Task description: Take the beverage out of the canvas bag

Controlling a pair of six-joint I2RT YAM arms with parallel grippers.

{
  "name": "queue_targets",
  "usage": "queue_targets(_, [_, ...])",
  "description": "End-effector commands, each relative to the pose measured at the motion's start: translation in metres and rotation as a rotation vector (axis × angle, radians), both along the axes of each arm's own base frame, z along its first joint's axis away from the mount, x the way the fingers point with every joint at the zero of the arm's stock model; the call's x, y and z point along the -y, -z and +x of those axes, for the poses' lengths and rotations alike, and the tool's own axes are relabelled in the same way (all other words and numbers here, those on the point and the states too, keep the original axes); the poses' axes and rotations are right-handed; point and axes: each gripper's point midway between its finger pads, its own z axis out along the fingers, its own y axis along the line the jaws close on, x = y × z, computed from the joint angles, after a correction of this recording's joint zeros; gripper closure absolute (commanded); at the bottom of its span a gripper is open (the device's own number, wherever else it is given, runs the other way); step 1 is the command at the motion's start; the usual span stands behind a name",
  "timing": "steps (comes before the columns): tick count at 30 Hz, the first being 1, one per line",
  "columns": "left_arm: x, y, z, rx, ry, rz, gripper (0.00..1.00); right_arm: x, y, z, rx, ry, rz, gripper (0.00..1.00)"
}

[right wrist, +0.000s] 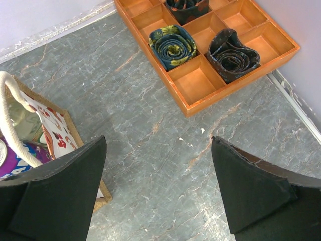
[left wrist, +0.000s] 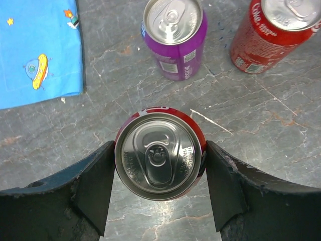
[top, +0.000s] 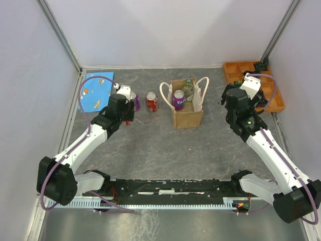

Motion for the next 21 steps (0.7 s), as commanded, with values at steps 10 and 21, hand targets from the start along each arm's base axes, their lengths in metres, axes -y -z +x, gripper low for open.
queue_targets(10, [-0.002, -0.036, 0.037, 0.34, -0.102, -0.196, 0.97, -0.003, -0.009, 0.007, 0.049, -0.004, 0.024, 0.07])
queue_targets(21, [0.009, -0.014, 0.044, 0.301, -0.06, -0.201, 0.97, -0.003, -0.006, 0.007, 0.043, -0.003, 0.02, 0.06])
